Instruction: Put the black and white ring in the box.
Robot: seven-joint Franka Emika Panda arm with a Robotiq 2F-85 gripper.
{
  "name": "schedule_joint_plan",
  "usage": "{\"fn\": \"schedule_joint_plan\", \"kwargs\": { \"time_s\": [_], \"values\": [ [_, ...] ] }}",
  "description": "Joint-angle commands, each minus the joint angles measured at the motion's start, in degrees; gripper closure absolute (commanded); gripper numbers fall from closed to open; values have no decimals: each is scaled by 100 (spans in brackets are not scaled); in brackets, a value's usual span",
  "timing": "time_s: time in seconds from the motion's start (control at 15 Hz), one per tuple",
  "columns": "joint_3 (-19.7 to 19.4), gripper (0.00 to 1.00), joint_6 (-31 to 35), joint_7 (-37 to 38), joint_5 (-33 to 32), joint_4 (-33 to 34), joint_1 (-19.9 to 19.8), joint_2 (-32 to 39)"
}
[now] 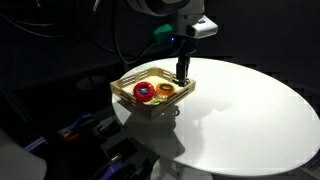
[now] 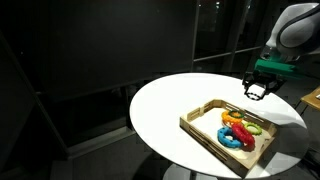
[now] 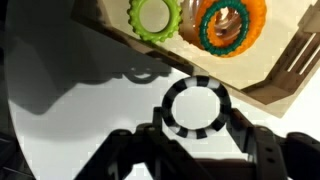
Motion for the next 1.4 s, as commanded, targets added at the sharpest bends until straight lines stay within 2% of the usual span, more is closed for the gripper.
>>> {"fn": "schedule_joint_plan", "kwargs": {
  "time_s": [0.0, 0.33, 0.6, 0.93, 1.33],
  "values": [
    [238, 59, -165, 30, -24, -150, -60, -236],
    [543, 59, -114, -335, 30, -245, -21, -189],
    [751, 59, -95, -1121, 37, -276, -16, -159],
    [812, 59, 15, -1845, -103, -283, 24, -66],
    [744, 59, 289, -1853, -483, -280, 98, 114]
  ]
}}
